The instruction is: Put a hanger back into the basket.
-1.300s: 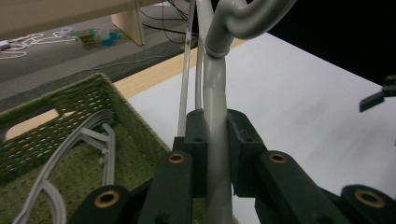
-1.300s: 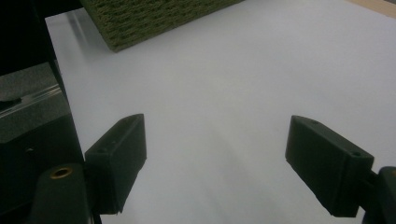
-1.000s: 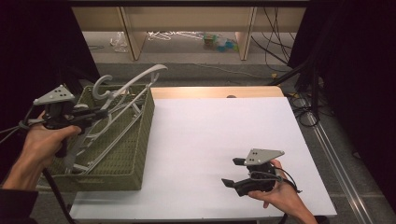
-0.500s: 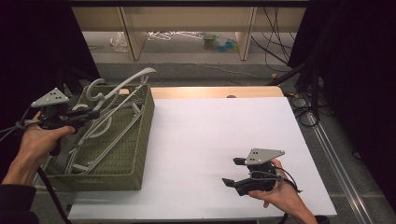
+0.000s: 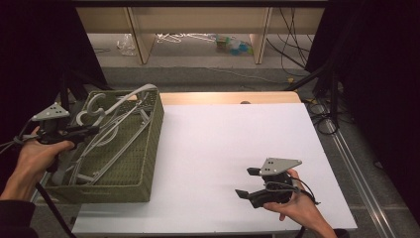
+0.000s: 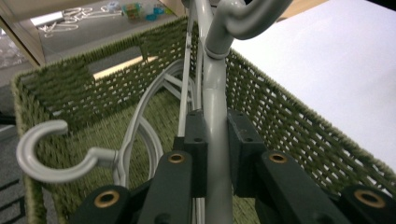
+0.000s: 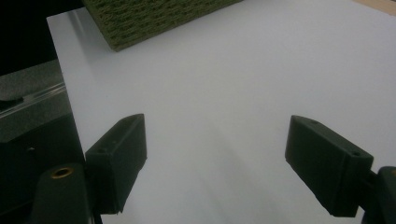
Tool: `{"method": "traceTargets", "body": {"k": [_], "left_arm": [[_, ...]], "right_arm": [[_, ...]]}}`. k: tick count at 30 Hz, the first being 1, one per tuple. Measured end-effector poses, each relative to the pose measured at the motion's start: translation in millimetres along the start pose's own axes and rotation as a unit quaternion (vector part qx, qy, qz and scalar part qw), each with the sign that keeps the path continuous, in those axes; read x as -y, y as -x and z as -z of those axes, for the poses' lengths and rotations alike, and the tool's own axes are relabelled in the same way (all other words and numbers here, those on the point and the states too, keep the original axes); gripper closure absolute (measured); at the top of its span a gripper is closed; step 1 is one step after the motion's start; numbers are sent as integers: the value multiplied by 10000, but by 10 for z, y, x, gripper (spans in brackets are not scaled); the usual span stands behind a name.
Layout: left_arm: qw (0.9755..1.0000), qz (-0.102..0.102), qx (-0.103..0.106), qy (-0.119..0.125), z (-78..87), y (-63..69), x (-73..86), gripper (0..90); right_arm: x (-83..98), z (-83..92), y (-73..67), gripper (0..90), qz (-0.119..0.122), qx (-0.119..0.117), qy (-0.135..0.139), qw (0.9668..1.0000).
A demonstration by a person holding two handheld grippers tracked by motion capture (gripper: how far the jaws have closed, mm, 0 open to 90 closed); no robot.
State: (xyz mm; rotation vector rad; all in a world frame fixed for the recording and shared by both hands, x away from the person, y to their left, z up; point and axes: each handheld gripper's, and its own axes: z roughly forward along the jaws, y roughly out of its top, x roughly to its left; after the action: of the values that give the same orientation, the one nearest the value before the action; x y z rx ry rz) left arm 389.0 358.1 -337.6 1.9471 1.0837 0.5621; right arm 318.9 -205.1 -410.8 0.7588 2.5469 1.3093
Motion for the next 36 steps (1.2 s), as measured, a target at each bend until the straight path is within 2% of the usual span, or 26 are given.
{"method": "traceTargets", "body": {"k": [5,6,7,9,10,11,15,17,20,25,29,31,35,36], "left_arm": [[9998,160,33,-87,-41,-44,95,792],[9998,139,52,-140,-42,-53,101,792],[9997,202,88,-66,-63,-49,107,792],[9998,99,74,-173,-79,-48,108,792],[9997,170,71,-139,-109,-30,111,792],[9995,140,87,-253,-119,-36,113,792],[9992,255,110,-296,-193,-49,142,792],[9986,370,123,-360,-240,-49,167,792],[9979,426,119,-483,-307,-53,208,791],[9963,668,169,-522,-405,-62,264,791],[9960,663,148,-580,-439,-59,293,790],[9953,771,161,-559,-453,-63,314,789],[9944,908,65,-542,-474,-89,359,781],[9934,1004,22,-563,-471,-103,364,777]], "right_arm": [[1,-1,1,217,-4,0,-4,10000],[1,-4,2,217,1,4,-6,10000],[1,-6,2,217,2,3,-9,10000],[3,-11,3,217,11,1,-10,10000],[4,-12,3,217,12,1,-10,10000],[5,-12,4,217,13,3,-12,10000],[5,-12,5,217,10,-3,-15,10000],[5,-12,5,217,10,-4,-14,10000],[5,-13,5,217,11,-5,-16,10000],[5,-16,5,217,4,-38,-33,10000],[4,-16,3,217,9,-43,-27,10000],[4,-17,3,217,6,-43,-28,10000],[3,-20,0,217,31,-48,-26,10000],[2,-18,-1,217,21,-53,-27,10000]]}}
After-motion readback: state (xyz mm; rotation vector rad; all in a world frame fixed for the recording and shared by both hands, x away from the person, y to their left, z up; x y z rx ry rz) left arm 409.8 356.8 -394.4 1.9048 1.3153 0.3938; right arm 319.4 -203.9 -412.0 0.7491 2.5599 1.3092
